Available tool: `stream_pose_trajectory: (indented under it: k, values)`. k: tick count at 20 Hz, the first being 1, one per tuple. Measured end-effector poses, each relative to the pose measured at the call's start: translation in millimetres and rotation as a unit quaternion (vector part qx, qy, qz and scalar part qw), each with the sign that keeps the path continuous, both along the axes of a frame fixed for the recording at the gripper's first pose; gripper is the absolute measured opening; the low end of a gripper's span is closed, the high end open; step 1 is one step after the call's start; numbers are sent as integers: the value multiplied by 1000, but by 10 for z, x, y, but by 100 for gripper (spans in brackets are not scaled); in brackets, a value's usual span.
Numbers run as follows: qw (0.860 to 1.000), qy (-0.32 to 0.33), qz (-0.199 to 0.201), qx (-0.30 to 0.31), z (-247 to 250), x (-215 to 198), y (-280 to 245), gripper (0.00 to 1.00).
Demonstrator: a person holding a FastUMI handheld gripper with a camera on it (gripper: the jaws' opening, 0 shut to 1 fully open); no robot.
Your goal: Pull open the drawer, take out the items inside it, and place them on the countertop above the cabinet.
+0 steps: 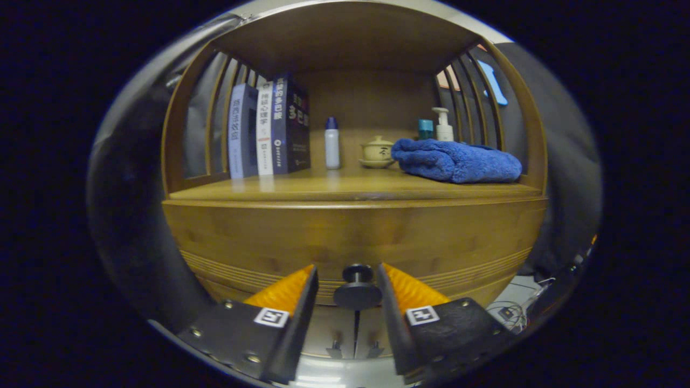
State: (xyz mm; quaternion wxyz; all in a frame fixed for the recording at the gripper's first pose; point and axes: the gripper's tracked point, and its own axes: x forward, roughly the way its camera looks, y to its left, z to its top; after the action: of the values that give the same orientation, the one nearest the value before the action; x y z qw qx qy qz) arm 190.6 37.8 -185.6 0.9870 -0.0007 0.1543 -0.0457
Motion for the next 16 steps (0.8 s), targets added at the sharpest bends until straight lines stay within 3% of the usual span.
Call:
stream_pose_trajectory:
  k: [2, 9, 10, 13, 16]
  values:
    - [1000, -12, -1, 16, -6, 18, 7, 45]
    - [996, -3, 32, -84, -56, 15, -9, 45]
    - [996, -3, 30, -84, -80, 3, -18, 41]
    - [999, -10, 28, -21, -53, -122, 10, 30]
    - [1000, -13, 18, 19, -31, -390, -13, 29]
